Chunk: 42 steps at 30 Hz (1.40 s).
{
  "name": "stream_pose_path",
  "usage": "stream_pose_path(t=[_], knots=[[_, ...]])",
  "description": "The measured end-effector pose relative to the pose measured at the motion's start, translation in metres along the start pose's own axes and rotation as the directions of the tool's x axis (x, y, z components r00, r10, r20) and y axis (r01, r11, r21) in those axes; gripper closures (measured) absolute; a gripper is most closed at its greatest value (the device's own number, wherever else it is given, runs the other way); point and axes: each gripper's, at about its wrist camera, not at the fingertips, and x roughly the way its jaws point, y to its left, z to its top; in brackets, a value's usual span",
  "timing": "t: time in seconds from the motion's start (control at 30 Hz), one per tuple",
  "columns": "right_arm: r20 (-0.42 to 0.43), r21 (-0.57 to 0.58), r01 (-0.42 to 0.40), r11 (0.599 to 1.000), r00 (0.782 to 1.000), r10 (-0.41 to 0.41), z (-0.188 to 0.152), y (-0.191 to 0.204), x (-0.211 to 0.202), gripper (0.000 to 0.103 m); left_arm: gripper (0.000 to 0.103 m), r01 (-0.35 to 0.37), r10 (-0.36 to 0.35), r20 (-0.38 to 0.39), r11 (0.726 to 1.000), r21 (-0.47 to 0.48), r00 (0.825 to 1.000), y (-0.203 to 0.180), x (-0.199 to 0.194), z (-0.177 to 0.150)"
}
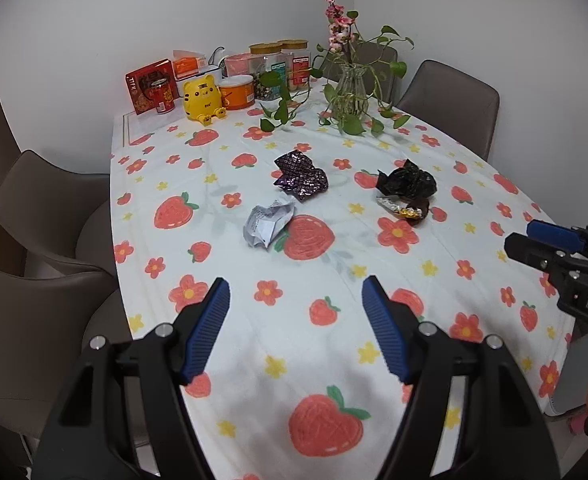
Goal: Collect trash
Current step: 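Move both tools back to the table toward the remaining wrappers, then grasp the white paper wrapper with the left tool while the right tool grasps the foil candy wrapper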
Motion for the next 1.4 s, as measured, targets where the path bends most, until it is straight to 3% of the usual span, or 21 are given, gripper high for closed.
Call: stream_pose_path(t=[0.33,0.7,0.87,0.93,1.0,1.1,1.23,1.4], knots=[[-0.034,0.005,0.063,0.998,0.997,-0.063,0.037,-0.019,0.085,0.059,0.034,-0.017,0.017,-0.069,1.0,-0.001,0.998,0.021,0.094,0.027],[-0.105,0.056,0.084,0.995,0.991,-0.078,0.042,-0.041,0.171,0.059,0.034,-0.006,0.017,-0.118,0.995,0.097,0.993,0.027,0.184,0.047],[-0.129,0.068,0.081,0.994,0.989,-0.072,0.043,-0.046,0.195,0.059,0.034,0.039,-0.02,-0.14,0.991,0.128,0.99,0.025,0.21,0.046],[-0.144,0.059,0.072,0.996,0.988,-0.062,0.042,-0.045,0.203,0.064,0.035,0.051,-0.033,-0.142,0.99,0.13,0.989,0.023,0.216,0.045],[-0.156,0.042,0.065,0.997,0.986,-0.057,0.04,-0.041,0.208,0.08,0.041,0.06,-0.041,-0.129,0.988,0.141,0.991,0.019,0.22,0.044],[-0.149,0.018,0.064,0.998,0.987,-0.06,0.037,-0.037,0.208,0.1,0.059,0.07,-0.053,-0.113,0.986,0.154,0.992,0.014,0.222,0.046],[-0.14,0.006,0.058,0.998,0.989,-0.056,0.035,-0.034,0.204,0.103,0.071,0.078,-0.061,-0.095,0.981,0.177,0.994,0.009,0.222,0.049],[-0.13,0.005,0.041,0.999,0.991,-0.04,0.035,-0.031,0.196,0.103,0.076,0.093,-0.081,-0.082,0.984,0.15,0.993,0.006,0.215,0.049]])
